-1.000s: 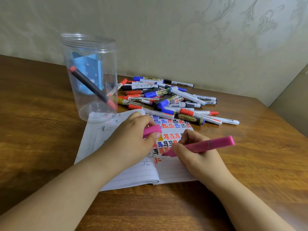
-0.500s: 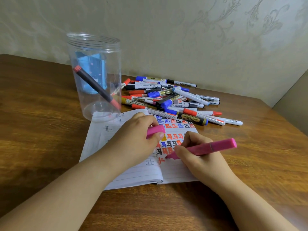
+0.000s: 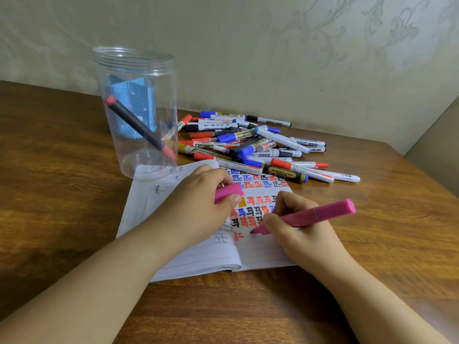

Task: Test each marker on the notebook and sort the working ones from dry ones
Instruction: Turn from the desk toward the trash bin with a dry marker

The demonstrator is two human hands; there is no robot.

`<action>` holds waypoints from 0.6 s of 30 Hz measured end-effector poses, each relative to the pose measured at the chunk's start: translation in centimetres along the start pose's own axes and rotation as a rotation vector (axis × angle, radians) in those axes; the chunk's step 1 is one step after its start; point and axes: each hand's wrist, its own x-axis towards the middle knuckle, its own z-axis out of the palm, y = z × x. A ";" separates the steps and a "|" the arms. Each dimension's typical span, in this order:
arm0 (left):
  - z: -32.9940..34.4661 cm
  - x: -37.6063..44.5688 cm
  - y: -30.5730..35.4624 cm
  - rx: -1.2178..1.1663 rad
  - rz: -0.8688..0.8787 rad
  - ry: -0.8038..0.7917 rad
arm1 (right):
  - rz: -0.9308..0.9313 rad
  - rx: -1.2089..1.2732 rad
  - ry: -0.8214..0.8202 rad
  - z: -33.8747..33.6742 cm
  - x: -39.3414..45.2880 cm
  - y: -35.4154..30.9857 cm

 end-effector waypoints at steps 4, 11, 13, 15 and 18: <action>-0.2 -0.1 0.1 -0.023 0.009 -0.010 | 0.044 0.157 0.052 0.0 0.0 0.0; -0.4 -0.2 0.6 -0.076 0.064 -0.079 | 0.153 0.576 0.205 -1.3 0.5 -0.7; -0.2 -0.3 0.6 -0.079 0.069 -0.100 | 0.170 0.621 0.192 -1.6 0.5 -0.6; 0.0 -0.4 0.6 -0.089 0.073 -0.119 | 0.162 0.647 0.169 -1.8 0.4 -0.4; 0.0 -0.6 0.9 -0.134 0.093 -0.158 | 0.141 0.616 0.118 -1.9 0.5 -0.2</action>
